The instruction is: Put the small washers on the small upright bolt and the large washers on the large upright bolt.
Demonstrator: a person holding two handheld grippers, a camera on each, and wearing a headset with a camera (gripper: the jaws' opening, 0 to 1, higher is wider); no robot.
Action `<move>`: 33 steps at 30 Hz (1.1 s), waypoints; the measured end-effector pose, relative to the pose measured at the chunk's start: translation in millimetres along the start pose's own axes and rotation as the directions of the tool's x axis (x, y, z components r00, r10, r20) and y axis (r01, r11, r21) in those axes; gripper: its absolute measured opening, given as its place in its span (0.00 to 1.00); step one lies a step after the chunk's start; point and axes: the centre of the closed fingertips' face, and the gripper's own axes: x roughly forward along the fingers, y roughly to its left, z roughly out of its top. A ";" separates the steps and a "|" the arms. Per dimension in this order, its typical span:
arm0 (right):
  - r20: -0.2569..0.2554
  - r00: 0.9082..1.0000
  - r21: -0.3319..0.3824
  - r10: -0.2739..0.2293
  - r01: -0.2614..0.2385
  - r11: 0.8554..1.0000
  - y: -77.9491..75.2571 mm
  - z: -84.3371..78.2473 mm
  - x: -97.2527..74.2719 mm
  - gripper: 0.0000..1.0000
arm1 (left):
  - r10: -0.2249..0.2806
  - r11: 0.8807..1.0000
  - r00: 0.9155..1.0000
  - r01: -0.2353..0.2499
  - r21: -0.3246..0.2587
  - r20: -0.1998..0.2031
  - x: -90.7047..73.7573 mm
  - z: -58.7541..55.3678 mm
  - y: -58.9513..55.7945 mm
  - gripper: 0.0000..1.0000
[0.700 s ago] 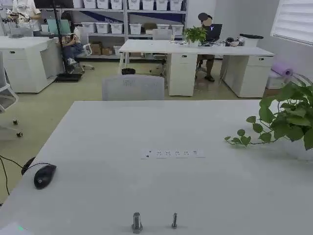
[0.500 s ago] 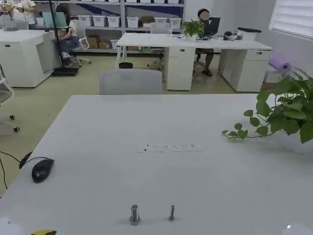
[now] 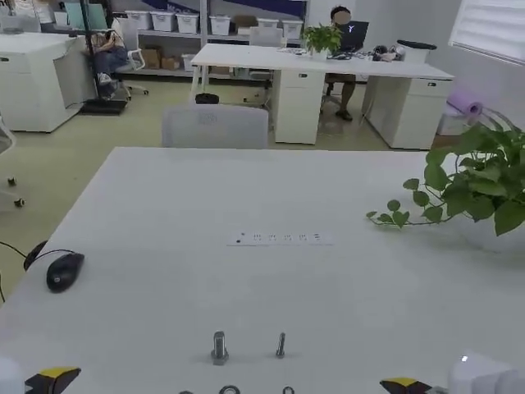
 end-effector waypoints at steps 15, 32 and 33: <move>0.011 1.000 0.024 0.018 -0.018 1.000 9.6 -1.9 2.7 0.81 | -0.001 1.000 1.000 0.001 0.003 0.003 -2.3 7.4 0.1 0.72; 0.009 1.000 0.039 0.016 -0.016 0.999 5.7 -5.4 5.2 0.82 | 0.020 1.000 1.000 -0.019 -0.022 0.013 -4.8 8.8 8.1 0.71; 0.008 1.000 0.037 0.016 -0.016 0.999 5.2 -5.3 5.4 0.82 | 0.021 1.000 1.000 -0.021 -0.023 0.013 -5.0 8.8 8.7 0.71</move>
